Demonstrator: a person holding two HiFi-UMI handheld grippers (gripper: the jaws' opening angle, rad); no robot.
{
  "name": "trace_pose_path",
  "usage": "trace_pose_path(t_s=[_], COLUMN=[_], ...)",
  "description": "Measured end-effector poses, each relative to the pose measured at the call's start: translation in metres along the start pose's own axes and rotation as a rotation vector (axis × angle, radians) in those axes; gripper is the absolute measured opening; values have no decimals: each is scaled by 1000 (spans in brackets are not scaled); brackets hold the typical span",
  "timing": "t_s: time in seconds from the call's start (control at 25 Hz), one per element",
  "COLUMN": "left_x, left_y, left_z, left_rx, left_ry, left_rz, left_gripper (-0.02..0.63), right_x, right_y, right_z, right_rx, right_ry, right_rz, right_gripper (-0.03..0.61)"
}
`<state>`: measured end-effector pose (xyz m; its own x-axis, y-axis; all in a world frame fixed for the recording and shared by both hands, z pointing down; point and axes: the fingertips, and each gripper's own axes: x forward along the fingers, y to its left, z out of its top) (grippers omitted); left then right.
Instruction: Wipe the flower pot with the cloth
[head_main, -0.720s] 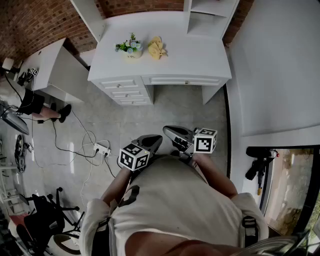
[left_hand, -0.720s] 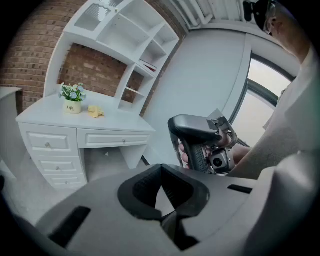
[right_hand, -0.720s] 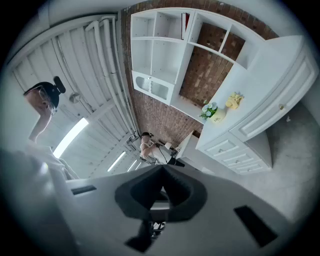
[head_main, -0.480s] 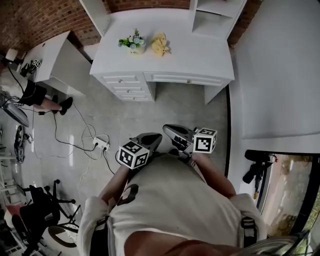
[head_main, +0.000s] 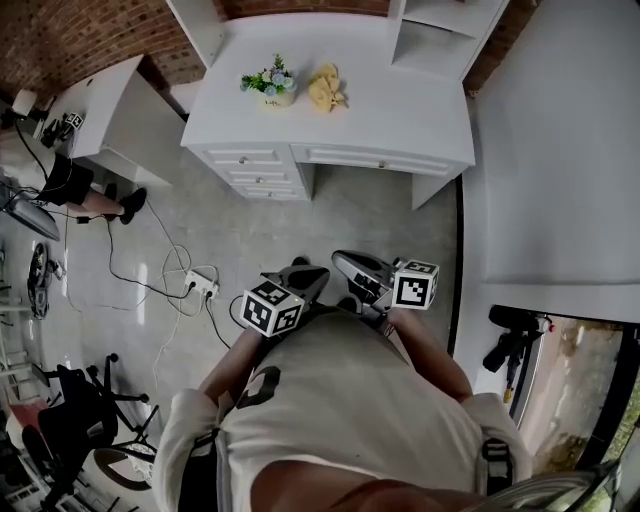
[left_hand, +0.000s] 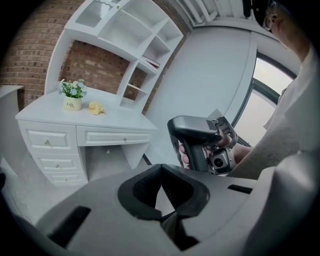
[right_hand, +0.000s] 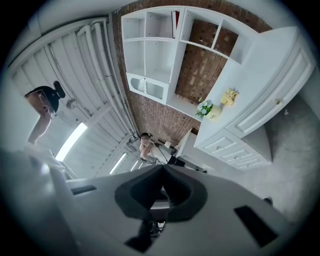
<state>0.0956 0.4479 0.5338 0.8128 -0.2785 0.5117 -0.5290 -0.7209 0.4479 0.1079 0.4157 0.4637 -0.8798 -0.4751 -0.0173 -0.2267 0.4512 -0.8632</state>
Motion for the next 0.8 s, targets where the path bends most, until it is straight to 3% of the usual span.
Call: trace_pose_path(t_s=[0.4, 0.8], left_x=[7, -32], left_y=[58, 148], left_z=[42, 75], left_rx=[15, -47], left_ry=[-13, -85], left_rz=[-78, -48], left_gripper=[20, 20], right_x=[43, 133], right_y=[-34, -58], right_z=[38, 60], right_rx=[-1, 11], right_ry=[-2, 78], right_rz=[-119, -157], right_gripper=[11, 11])
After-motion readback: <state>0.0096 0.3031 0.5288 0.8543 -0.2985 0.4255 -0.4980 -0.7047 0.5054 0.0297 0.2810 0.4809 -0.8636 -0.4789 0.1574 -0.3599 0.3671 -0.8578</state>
